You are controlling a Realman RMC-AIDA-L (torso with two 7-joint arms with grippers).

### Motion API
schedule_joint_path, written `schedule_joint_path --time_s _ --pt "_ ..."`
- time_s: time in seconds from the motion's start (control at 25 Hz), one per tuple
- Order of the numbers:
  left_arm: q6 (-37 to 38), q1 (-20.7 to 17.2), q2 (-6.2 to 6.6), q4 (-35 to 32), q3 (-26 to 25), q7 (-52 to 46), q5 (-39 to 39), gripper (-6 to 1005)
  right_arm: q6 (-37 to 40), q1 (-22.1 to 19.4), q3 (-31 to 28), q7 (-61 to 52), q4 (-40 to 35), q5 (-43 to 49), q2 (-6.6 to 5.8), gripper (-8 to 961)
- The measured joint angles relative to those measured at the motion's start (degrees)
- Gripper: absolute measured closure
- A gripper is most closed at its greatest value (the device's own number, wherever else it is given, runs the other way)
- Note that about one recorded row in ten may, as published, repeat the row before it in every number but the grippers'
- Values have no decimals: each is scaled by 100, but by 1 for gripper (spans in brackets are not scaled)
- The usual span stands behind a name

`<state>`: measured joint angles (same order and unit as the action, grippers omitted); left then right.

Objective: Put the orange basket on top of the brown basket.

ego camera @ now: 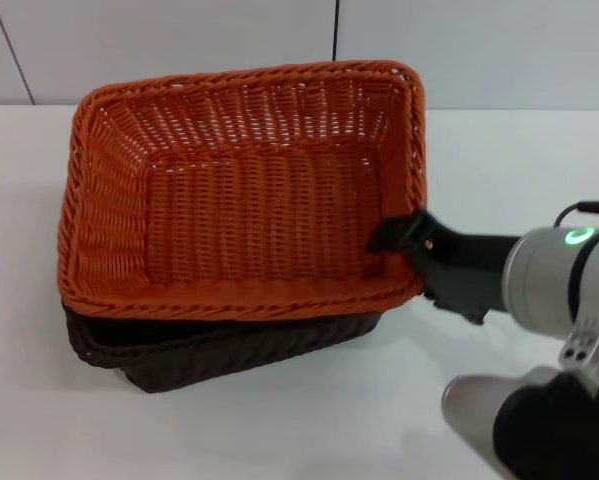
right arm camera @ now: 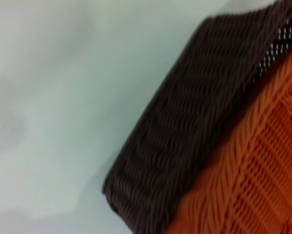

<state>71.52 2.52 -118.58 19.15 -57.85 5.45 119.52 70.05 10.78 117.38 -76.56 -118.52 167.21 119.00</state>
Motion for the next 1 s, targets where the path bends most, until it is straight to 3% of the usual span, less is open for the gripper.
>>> schedule_joint_path --time_s 0.44,1.0 --pt "15 20 11 -61 72 0 19 304 -591 -277 577 34 -13 6 9 402" --pt "12 8 18 -146 147 0 37 304 -789 -556 1150 57 -17 10 4 402"
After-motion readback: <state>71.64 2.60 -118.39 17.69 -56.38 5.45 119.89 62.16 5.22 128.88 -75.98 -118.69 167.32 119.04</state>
